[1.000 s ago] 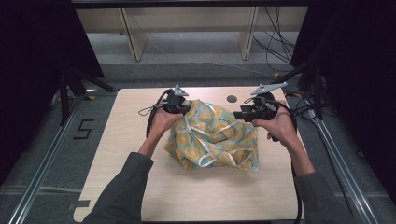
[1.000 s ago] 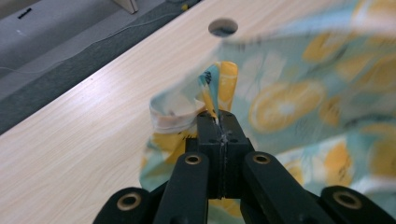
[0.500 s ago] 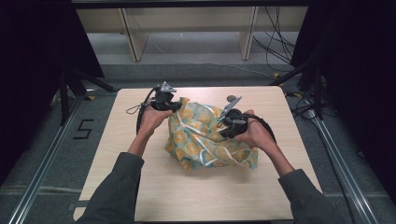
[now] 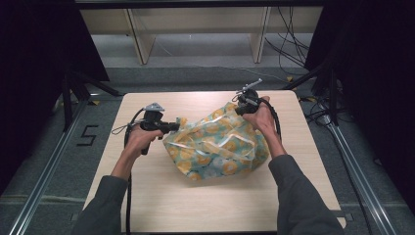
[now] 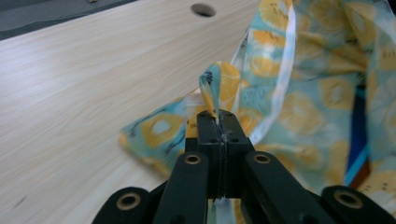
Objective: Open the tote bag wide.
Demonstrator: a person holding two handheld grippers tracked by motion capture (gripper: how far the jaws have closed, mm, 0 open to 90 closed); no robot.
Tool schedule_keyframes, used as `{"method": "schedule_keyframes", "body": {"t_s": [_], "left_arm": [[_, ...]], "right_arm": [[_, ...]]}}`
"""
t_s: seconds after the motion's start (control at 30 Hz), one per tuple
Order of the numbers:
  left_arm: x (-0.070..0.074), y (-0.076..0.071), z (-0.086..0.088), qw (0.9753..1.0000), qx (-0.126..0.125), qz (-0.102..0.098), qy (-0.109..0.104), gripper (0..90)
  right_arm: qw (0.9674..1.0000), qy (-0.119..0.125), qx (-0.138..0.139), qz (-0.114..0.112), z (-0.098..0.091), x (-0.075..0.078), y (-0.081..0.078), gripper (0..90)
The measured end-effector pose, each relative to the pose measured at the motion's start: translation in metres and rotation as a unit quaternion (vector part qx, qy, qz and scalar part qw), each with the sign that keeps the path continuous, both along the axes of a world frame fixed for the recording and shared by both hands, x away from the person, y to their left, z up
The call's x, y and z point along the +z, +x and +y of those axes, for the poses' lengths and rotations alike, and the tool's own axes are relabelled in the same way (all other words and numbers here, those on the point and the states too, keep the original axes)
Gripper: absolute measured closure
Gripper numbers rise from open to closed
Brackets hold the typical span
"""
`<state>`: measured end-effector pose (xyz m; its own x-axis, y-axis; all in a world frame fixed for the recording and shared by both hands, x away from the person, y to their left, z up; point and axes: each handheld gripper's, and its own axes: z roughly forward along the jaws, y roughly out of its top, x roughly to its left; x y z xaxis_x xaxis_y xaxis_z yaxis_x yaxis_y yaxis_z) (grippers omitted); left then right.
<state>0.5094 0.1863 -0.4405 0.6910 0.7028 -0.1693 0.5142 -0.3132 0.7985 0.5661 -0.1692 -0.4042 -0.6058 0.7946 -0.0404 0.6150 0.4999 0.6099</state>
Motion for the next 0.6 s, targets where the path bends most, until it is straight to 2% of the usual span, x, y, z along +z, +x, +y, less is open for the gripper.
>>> {"method": "schedule_keyframes", "body": {"t_s": [0.03,0.07,0.1,0.17,0.23,0.33,0.37,0.4,0.43,0.47,0.53,0.6], "left_arm": [[-0.003,0.002,0.005,0.9995,0.002,0.002,0.032,88.9],[-0.009,0.003,0.007,0.9984,0.013,0.004,0.055,88.9],[-0.013,0.004,0.008,0.9974,0.021,0.013,0.068,88.7],[-0.024,0.005,0.009,0.9964,0.033,0.030,0.072,87.6],[-0.027,0.006,0.011,0.9960,0.040,0.053,0.060,83.8],[-0.018,0.005,0.010,0.9962,0.058,0.042,0.050,75.5],[-0.012,0.005,0.011,0.9959,0.063,0.034,0.054,74.6],[-0.004,0.004,0.012,0.9959,0.063,0.030,0.058,72.6],[0.005,0.003,0.012,0.9965,0.069,0.023,0.043,70.0],[0.012,0.002,0.011,0.9967,0.070,0.016,0.036,67.8],[0.029,-0.004,0.007,0.9971,0.072,-0.007,0.025,62.9],[0.045,-0.011,-0.001,0.9974,0.063,-0.027,0.021,62.3]], "right_arm": [[0.9998,-0.015,-0.006,0.007,-0.001,-0.006,0.002,90.0],[0.9994,-0.028,-0.012,0.019,-0.002,-0.011,0.003,90.0],[0.9988,-0.040,-0.013,0.024,-0.003,-0.018,0.004,90.0],[0.9977,-0.055,-0.006,0.039,-0.006,-0.027,0.003,90.0],[0.9979,-0.052,-0.005,0.040,-0.007,-0.025,-0.002,90.0],[0.9992,-0.036,0.015,0.006,-0.009,-0.004,-0.011,90.0],[0.9993,-0.027,0.025,-0.008,-0.010,0.005,-0.015,89.8],[0.9994,-0.017,0.027,-0.012,-0.010,0.016,-0.021,89.8],[0.9984,-0.002,0.032,-0.046,-0.009,0.022,-0.024,89.5],[0.9981,0.003,0.048,-0.038,-0.010,0.035,-0.031,89.3],[0.9972,0.015,0.062,-0.039,-0.007,0.045,-0.039,89.2],[0.9962,0.026,0.074,-0.037,0.000,0.047,-0.047,87.6]]}}
